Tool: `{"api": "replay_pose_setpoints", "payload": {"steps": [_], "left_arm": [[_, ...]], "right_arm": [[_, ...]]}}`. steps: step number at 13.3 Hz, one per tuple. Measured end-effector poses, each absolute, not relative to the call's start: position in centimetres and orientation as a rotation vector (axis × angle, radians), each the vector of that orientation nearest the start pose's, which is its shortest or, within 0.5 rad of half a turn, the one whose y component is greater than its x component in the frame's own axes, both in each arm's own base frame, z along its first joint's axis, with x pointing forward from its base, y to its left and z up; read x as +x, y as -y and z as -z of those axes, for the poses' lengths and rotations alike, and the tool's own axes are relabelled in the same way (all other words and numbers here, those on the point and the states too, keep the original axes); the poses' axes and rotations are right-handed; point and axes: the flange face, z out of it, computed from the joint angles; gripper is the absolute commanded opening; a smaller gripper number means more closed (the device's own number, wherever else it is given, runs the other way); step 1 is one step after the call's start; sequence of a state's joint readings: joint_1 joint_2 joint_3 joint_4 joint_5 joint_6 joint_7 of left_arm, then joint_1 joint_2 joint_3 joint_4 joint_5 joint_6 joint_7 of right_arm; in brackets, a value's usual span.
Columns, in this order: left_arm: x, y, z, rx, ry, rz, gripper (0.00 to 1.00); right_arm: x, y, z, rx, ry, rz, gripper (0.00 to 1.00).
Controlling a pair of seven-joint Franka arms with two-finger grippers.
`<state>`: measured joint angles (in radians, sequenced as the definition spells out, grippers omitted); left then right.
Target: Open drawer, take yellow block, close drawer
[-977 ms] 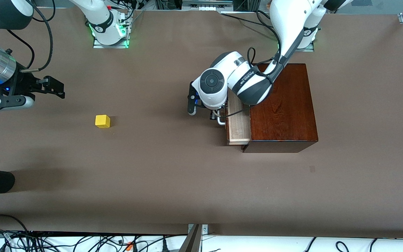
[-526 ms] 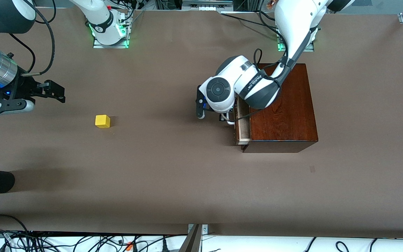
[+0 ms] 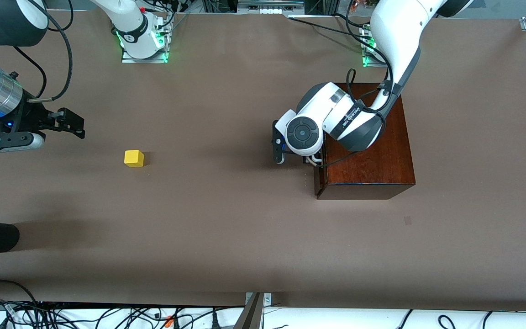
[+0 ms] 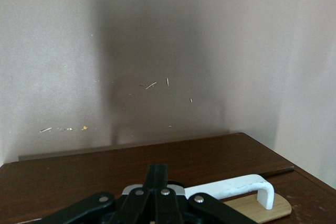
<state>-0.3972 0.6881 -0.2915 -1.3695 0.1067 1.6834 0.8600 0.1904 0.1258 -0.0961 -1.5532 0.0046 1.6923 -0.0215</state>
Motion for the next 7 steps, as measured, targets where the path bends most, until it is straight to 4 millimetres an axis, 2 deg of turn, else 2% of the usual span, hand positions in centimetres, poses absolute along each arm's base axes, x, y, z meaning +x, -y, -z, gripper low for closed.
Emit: {"api": "replay_pose_setpoints", "payload": {"steps": [1,2,5,7], "left_arm": [[56.0,39.8,-30.3,-2.297,-2.246,-0.535,0.3],[56.3,39.8,-30.9,-2.294,-2.243,-0.514,0.99],[56.8,40.0,-34.3,-2.292,-2.236,-0.423,1.0],[57.0,39.9,-38.3,-2.342,-2.163,-0.345,1.0]], "right_arm": [[59.9,-6.0,-57.1,-3.143,0.183,0.024,1.0],[59.9,-6.0,-57.1,-3.143,0.182,0.026,1.0],[59.9,-6.0,-57.1,-3.143,0.182,0.027,1.0],[59.9,-6.0,-57.1,-3.143,0.181,0.027,1.0]]}}
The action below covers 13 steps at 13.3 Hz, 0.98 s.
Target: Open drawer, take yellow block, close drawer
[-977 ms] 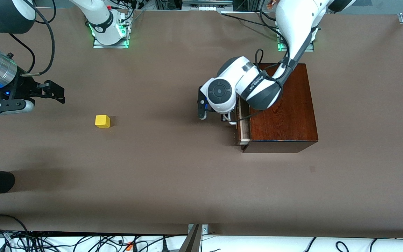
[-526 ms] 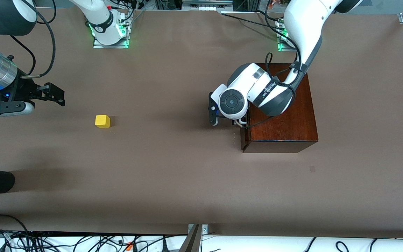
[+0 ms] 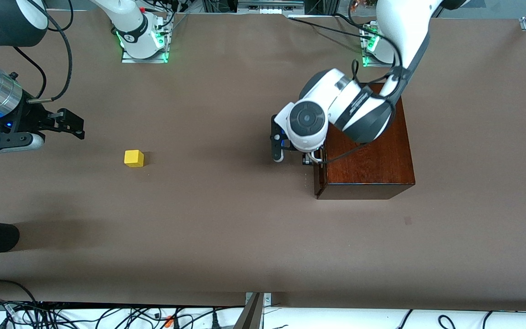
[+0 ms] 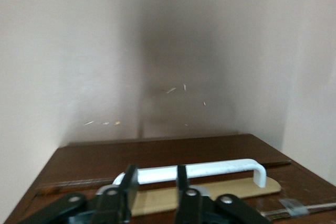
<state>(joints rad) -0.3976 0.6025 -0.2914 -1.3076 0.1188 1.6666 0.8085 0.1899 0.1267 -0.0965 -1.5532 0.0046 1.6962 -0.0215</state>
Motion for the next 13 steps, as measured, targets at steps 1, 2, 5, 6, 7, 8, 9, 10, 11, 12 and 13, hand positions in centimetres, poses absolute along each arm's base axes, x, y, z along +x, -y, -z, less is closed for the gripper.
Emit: {"api": "replay_pose_setpoints", "payload": {"steps": [1,2,5,6,7,8,9,10,11,12,13], "left_arm": [[57.0,39.3,-40.9,-2.393,-2.083,-0.328,1.0],[57.2,38.1,-43.8,-2.453,-1.983,-0.303,1.0],[59.0,31.1,-51.8,-2.667,-1.6,-0.214,1.0],[59.8,28.2,-53.8,-2.718,-1.499,-0.197,1.0],[60.6,25.6,-55.2,-2.759,-1.418,-0.187,1.0],[61.3,23.3,-56.4,-2.799,-1.336,-0.172,1.0],[62.0,21.1,-57.6,-2.843,-1.225,-0.143,1.0],[62.4,19.0,-58.6,-2.891,-1.081,-0.123,1.0],[62.4,17.4,-59.3,-2.943,-0.913,-0.114,1.0],[62.2,16.1,-60.0,-2.992,-0.731,-0.093,1.0],[62.0,15.0,-60.7,-3.029,-0.571,-0.043,1.0]], "right_arm": [[59.9,-6.0,-57.1,-3.143,0.181,0.027,1.0],[59.9,-6.0,-57.1,-3.143,0.181,0.027,1.0],[59.9,-6.0,-57.1,-3.143,0.181,0.028,1.0],[59.9,-6.0,-57.1,-3.143,0.18,0.028,1.0],[59.9,-5.9,-57.1,-3.143,0.18,0.028,1.0],[59.9,-5.9,-57.1,-3.143,0.18,0.028,1.0],[59.9,-5.9,-57.1,-3.143,0.179,0.028,1.0],[59.9,-5.9,-57.1,-3.143,0.178,0.029,1.0],[60.0,-5.9,-57.1,-3.144,0.178,0.029,1.0],[60.0,-5.8,-57.1,-3.144,0.177,0.029,1.0],[60.0,-5.8,-57.1,-3.144,0.177,0.03,1.0]]}}
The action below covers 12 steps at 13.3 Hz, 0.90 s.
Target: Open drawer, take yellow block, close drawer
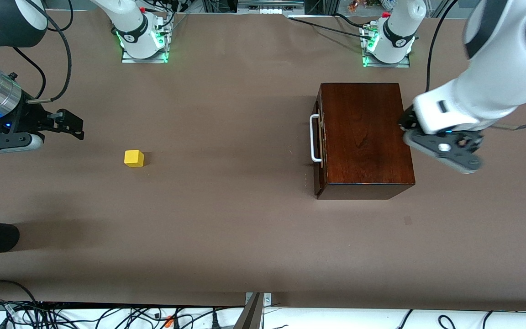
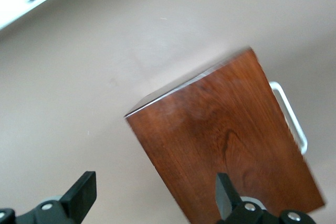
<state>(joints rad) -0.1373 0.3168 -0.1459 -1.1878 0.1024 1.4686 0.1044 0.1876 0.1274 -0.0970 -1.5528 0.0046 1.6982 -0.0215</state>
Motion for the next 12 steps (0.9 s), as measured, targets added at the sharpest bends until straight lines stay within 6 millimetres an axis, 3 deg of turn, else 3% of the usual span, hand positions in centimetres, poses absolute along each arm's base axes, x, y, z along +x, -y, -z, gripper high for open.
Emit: {"api": "replay_pose_setpoints", "payload": {"steps": [3,6,7,12], "left_arm": [[60.6,11.5,-62.0,-3.08,-0.276,0.087,1.0],[57.7,6.4,-61.5,-3.142,-0.045,0.058,1.0],[56.9,5.5,-61.2,-3.143,-0.016,0.049,1.0],[55.5,5.4,-60.7,-3.136,0.001,-0.014,1.0]], "right_arm": [[60.0,-5.8,-57.1,-3.144,0.176,0.03,1.0],[60.0,-5.8,-57.1,-3.144,0.175,0.03,1.0],[60.0,-5.7,-57.1,-3.144,0.175,0.03,1.0],[60.0,-5.7,-57.1,-3.144,0.173,0.03,1.0]]}}
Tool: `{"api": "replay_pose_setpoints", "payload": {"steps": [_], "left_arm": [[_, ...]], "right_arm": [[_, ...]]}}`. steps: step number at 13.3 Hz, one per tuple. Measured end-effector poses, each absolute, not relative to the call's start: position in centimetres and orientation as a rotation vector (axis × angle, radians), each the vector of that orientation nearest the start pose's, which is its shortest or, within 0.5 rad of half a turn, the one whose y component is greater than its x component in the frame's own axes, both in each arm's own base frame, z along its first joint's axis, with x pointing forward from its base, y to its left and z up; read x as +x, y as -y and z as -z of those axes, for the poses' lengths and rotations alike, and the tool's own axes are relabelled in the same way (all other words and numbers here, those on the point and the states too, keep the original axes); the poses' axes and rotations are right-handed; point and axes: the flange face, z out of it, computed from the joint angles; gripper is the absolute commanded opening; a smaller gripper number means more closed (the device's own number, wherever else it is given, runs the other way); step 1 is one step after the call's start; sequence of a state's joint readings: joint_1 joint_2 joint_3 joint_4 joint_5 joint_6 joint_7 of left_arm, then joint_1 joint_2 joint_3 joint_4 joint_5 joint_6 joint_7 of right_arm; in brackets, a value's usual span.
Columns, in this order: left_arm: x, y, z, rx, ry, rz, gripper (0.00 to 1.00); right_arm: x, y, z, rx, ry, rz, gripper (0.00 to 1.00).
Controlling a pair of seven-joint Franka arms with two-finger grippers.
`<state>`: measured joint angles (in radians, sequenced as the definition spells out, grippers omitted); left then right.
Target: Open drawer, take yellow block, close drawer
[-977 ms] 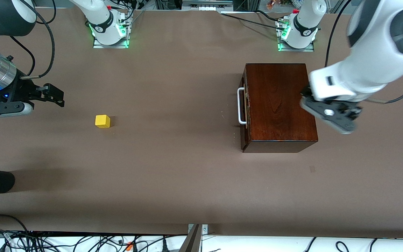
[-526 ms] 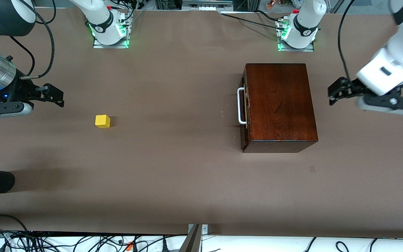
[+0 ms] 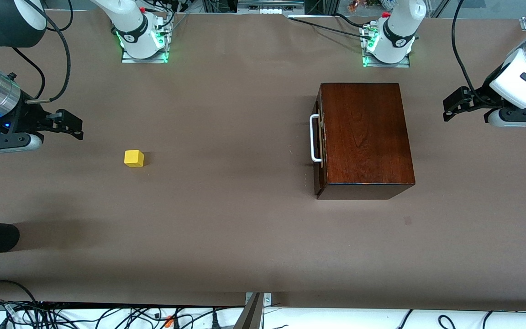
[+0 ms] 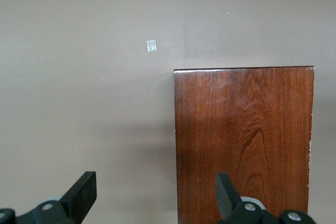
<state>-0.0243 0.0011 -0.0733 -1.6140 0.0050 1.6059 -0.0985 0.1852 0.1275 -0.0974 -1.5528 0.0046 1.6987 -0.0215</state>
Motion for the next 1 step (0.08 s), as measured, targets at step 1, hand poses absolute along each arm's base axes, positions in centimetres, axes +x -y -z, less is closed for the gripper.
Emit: {"api": "replay_pose_setpoints", "payload": {"steps": [1], "left_arm": [[55.46,5.13,-60.6,-3.135,0.005,-0.017,1.0]], "right_arm": [[59.99,-5.63,-57.1,-3.144,0.172,0.03,1.0]]}}
